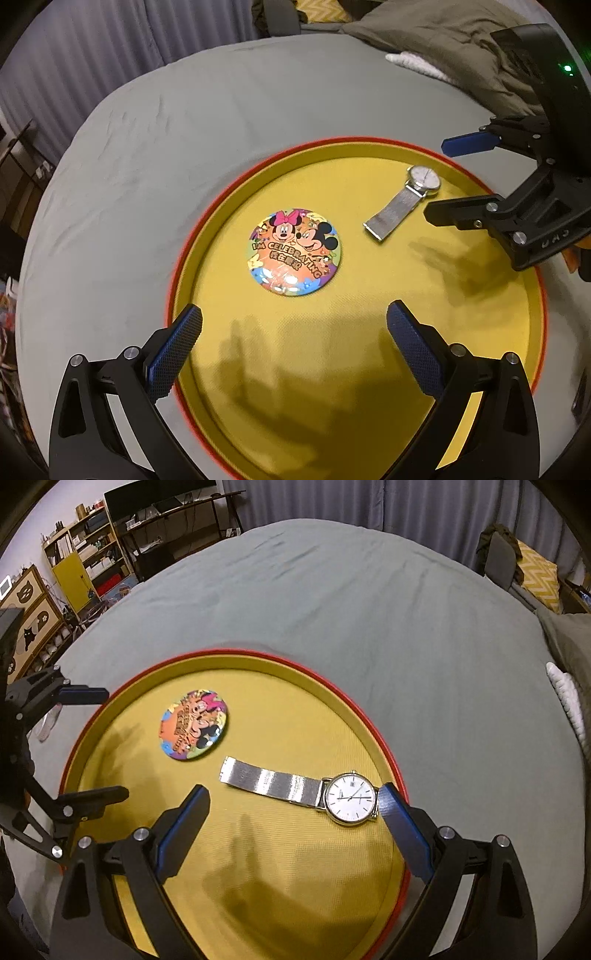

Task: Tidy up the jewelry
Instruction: 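Lower the right tool around the silver mesh watch while the left tool lowers over the Mickey badge, then close the right tool on the silver mesh watch while the left tool closes on the Mickey badge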

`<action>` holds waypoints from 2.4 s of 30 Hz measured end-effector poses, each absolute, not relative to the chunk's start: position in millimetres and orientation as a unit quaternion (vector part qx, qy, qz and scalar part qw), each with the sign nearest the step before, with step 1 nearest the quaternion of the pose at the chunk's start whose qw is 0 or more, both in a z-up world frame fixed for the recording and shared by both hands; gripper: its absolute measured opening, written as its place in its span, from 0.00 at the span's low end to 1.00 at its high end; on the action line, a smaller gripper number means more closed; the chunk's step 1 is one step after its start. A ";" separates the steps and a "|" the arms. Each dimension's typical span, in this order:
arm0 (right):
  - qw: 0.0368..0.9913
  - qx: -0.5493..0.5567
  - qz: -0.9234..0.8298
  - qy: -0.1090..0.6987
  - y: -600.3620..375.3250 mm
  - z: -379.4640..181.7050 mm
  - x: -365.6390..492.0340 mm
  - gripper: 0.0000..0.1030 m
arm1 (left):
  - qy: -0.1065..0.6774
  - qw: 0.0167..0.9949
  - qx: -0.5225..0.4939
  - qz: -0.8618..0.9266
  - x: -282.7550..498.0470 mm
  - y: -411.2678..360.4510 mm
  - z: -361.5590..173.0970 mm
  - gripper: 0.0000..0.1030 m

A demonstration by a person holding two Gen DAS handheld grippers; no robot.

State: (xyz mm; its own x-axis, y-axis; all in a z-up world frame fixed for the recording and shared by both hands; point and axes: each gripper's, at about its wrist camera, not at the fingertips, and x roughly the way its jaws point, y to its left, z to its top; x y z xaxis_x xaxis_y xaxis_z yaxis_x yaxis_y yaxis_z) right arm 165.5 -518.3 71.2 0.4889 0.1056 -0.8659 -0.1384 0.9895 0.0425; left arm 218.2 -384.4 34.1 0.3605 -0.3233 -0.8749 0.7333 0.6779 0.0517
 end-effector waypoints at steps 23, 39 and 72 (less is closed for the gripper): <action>0.851 -0.036 0.082 0.517 -534.6 44.9 177.2 0.86 | 0.481 0.778 0.215 -0.341 246.6 -417.4 -5.0 0.95; 0.851 -0.068 0.092 0.513 -533.1 40.3 191.4 0.78 | 0.479 0.777 0.212 -0.349 249.3 -424.8 -5.8 0.95; 0.877 -0.052 0.103 0.467 -540.2 44.8 168.6 0.36 | 0.476 0.779 0.208 -0.350 248.4 -422.6 -5.5 0.95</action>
State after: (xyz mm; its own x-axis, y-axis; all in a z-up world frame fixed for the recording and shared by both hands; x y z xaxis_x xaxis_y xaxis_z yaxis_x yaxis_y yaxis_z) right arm 168.6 -540.2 44.8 0.5424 0.1320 -0.8297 -0.2301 0.9732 0.0044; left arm 248.4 -422.6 -5.5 0.3005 -0.3481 -0.8880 0.7438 0.6684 -0.0103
